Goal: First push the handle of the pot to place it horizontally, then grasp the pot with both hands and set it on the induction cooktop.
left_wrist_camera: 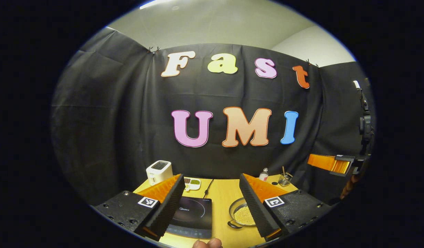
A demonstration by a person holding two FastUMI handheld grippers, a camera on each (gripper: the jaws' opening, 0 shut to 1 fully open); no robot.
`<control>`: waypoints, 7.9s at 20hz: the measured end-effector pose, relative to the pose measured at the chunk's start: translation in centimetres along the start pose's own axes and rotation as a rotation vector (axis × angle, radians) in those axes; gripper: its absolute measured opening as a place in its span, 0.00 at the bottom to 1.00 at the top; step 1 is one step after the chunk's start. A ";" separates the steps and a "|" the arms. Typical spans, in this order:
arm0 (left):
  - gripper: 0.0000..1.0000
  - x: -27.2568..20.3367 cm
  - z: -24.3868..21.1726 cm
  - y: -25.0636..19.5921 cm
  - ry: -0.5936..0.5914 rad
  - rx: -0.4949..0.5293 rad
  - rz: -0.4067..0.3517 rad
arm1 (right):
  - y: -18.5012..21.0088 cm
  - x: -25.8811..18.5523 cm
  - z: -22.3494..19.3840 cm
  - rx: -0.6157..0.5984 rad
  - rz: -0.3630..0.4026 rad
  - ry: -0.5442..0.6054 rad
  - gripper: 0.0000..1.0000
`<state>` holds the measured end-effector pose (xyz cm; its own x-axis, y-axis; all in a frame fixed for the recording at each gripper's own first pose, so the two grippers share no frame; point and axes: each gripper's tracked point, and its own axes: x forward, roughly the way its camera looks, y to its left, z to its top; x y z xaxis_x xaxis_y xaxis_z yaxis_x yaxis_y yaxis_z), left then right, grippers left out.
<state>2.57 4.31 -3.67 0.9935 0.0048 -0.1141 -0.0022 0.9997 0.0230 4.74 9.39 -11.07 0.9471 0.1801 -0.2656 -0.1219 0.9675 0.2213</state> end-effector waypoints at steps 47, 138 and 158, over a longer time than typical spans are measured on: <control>0.97 14.8 -11.5 8.7 0.158 -0.023 -0.331 | -2.2 4.9 -40.8 0.365 -0.553 0.805 0.00; 0.87 18.2 -43.0 -5.8 0.958 -0.120 -0.071 | -26.1 15.5 -36.4 -0.011 -0.260 0.765 0.82; 0.63 16.4 -42.1 -5.4 0.928 -0.297 -0.052 | -23.9 14.3 -35.3 0.209 -0.219 0.815 0.46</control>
<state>14.07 -0.08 -47.51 0.5086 -0.1503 -0.8478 -0.1161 0.9637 -0.2404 10.69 -4.87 -53.26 0.4253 0.1417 -0.8939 0.1707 0.9574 0.2330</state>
